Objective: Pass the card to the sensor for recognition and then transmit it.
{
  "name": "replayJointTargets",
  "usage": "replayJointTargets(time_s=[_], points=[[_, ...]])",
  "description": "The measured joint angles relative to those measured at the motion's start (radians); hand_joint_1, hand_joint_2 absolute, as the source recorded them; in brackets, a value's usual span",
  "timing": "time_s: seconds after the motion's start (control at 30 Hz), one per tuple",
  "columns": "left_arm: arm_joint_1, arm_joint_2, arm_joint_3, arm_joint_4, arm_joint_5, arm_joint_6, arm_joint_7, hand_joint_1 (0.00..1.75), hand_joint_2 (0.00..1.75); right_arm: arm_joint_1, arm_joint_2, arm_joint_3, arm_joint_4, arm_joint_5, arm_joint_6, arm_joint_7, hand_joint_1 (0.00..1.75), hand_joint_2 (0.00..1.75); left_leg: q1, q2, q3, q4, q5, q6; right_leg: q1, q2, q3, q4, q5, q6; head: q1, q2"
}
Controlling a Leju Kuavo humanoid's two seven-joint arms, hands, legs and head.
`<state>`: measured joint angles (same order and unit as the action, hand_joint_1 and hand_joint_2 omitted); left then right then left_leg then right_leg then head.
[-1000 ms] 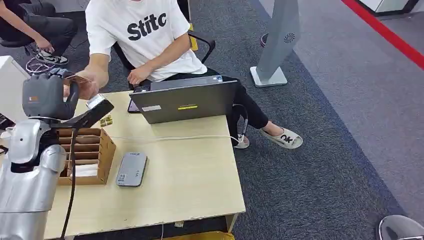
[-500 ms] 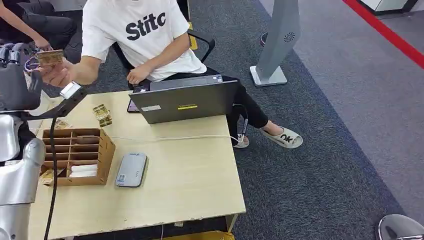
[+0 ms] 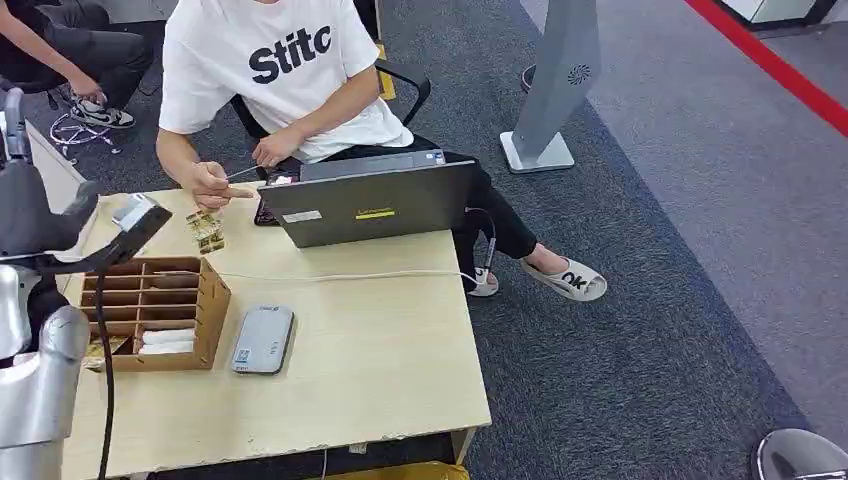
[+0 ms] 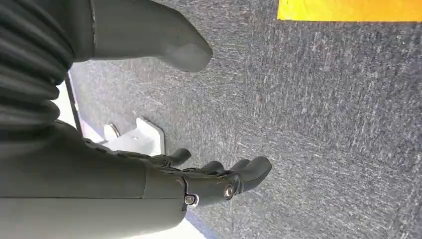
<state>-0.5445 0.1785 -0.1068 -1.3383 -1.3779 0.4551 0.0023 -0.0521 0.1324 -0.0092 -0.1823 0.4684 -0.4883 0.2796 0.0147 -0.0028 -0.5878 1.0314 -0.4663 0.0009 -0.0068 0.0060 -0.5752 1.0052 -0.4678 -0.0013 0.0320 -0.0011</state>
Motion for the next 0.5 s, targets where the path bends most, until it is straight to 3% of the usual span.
replayJointTargets(time_s=[0.1,0.27,0.37,0.5], points=[[0.116,-0.001,-0.001,-0.098,-0.007,-0.057,-0.008,0.00,1.75,0.001,0.000,-0.005,0.000,-0.008,-0.001,-0.002,0.00,1.75,0.000,0.003,0.000,0.000,-0.002,0.000,0.000,0.003,-0.001,0.000,-0.001,0.000,0.000,0.000],[0.281,0.034,-0.023,-0.248,0.089,-0.246,-0.011,0.00,1.75,0.004,0.000,-0.028,0.000,-0.022,-0.003,-0.002,0.00,1.75,0.000,0.003,-0.001,0.000,-0.002,0.000,0.000,0.003,-0.003,0.000,-0.001,0.000,-0.001,0.000],[0.318,0.058,-0.027,-0.300,0.162,-0.316,-0.029,0.00,1.75,0.006,0.000,-0.035,0.000,-0.023,-0.004,-0.002,0.00,1.75,0.000,0.003,-0.001,0.000,-0.002,0.000,0.000,0.002,-0.003,0.000,-0.001,0.000,0.000,0.000],[0.326,0.117,-0.030,-0.328,0.353,-0.481,-0.038,0.00,1.75,0.007,0.002,-0.050,0.000,-0.021,-0.004,-0.016,0.00,1.75,0.001,0.003,-0.001,0.000,-0.001,-0.001,0.000,0.002,-0.003,0.000,0.000,-0.001,-0.001,0.000]])
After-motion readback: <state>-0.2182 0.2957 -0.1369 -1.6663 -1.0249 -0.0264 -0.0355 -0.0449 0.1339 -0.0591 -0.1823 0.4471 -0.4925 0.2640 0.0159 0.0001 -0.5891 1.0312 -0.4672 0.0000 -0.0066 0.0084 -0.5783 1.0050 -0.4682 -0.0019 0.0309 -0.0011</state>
